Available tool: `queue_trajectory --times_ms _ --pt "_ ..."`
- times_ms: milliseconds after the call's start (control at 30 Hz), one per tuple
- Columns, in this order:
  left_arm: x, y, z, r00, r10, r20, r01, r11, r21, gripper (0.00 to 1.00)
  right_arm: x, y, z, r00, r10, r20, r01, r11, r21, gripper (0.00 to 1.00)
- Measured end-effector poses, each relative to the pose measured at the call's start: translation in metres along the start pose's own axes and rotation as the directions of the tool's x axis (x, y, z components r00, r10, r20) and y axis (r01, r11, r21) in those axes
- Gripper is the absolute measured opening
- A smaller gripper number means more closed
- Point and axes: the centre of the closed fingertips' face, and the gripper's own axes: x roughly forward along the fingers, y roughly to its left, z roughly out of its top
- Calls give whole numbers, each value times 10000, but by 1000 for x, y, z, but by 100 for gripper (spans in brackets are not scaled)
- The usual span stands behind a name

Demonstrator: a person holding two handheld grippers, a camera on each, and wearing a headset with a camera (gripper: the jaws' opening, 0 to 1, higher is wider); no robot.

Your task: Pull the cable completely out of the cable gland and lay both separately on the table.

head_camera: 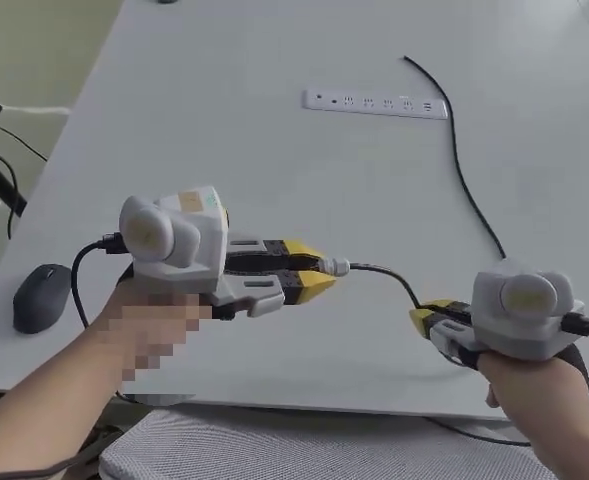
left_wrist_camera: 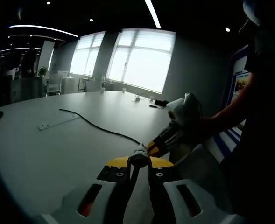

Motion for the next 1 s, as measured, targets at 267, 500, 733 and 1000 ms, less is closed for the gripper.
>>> queue_trajectory --times_ms 267,500,733,1000 --pt "-4 5 1 10000 39 6 -39 9999 -129 15 -17 11 32 9984 285 481 -227 9929 -1172 11" --pt "-4 1 -3 9998 -70 -191 67 9998 -167 15 -34 55 90 9832 1420 1147 -841 9101 -4057 30" --pt "-1 -2 -10 9984 -275 -489 277 9996 33 15 -25 82 95 9877 1520 356 -1007 7946 -5987 27" --pt "1 -6 -12 9975 -380 -601 385 9992 70 15 -13 96 82 9885 1501 -200 -1204 6996 -7043 7"
